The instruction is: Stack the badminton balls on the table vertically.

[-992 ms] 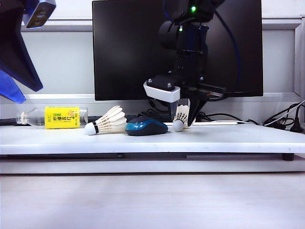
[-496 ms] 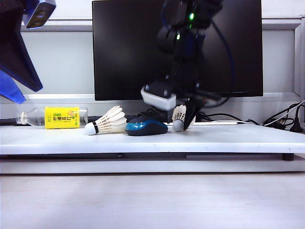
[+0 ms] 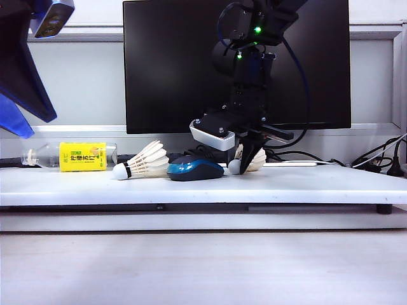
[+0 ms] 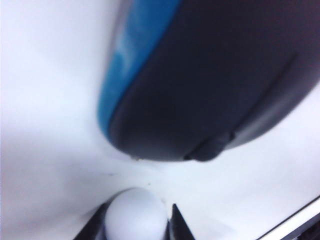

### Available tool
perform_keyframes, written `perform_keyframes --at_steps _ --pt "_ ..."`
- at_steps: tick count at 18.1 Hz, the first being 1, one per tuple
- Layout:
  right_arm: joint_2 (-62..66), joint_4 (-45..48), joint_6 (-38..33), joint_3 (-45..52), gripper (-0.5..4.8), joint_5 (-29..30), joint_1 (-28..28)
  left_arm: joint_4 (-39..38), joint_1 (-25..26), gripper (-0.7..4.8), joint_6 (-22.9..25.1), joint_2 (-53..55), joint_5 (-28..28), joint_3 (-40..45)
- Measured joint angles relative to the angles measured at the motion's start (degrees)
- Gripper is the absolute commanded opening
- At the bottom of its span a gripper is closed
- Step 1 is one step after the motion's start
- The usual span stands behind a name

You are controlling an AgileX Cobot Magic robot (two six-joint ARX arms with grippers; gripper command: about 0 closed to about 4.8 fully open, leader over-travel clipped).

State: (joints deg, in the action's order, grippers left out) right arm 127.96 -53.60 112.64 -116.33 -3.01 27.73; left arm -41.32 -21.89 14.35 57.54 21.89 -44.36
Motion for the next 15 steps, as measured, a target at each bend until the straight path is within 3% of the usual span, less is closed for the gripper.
perform_keyframes --at_steps 5,8,15 --pt "0.00 0.50 -2.80 0.02 1.13 1.31 0.13 0.07 0.00 3.64 0.00 0.00 0.00 0.00" --pt "0.02 8.68 -19.30 0.09 1.12 7.10 0.13 0.17 0.00 3.64 0.00 0.00 0.00 0.00" --pt "0.00 24.57 -61.64 0.11 1.12 7.72 0.17 0.85 0.00 3.64 0.00 0.00 0.00 0.00"
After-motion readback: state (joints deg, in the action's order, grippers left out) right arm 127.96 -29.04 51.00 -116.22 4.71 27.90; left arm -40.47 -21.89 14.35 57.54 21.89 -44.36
